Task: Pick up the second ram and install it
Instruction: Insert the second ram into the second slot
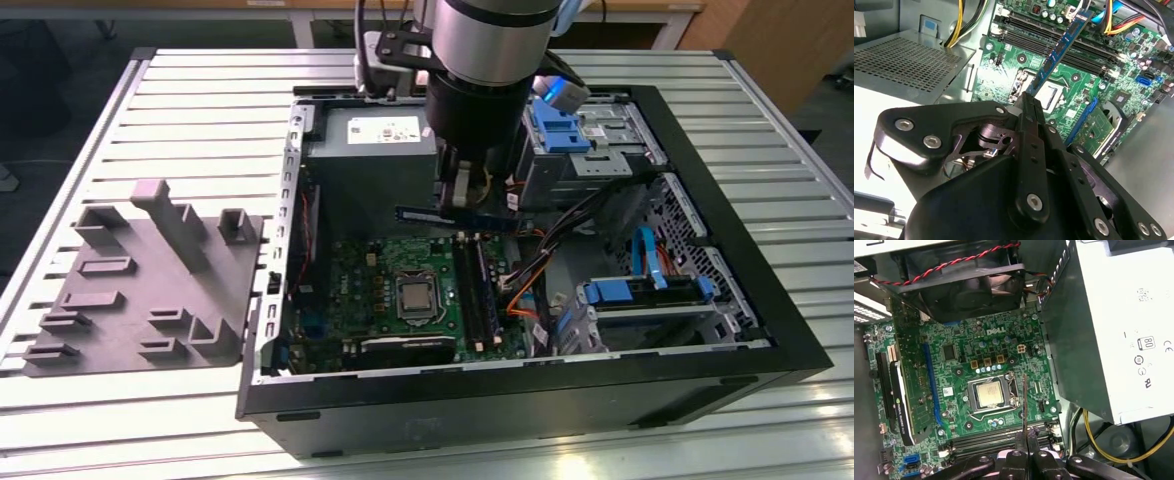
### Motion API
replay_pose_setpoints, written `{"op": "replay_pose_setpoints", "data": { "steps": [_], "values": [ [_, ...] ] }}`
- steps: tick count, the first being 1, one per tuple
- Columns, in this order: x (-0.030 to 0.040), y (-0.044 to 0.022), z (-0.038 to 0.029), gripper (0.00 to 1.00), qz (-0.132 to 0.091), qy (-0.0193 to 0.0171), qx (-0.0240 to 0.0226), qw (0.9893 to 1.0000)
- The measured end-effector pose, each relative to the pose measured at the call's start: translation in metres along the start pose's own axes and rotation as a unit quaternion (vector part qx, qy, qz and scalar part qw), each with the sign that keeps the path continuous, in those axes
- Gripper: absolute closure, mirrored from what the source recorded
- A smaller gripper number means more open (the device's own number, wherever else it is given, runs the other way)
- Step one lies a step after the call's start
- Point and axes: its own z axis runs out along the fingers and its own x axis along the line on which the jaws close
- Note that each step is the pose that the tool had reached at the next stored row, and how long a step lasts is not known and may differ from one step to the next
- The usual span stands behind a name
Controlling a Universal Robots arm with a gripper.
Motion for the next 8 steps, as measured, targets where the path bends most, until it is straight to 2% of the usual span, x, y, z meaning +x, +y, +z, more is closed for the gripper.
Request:
{"op": "replay_pose_setpoints", "data": {
  "steps": [8],
  "values": [
    [0.0000,0.0000,0.0000,0.88,0.013,-0.0007,0.0003,0.9999]
  ]
}}
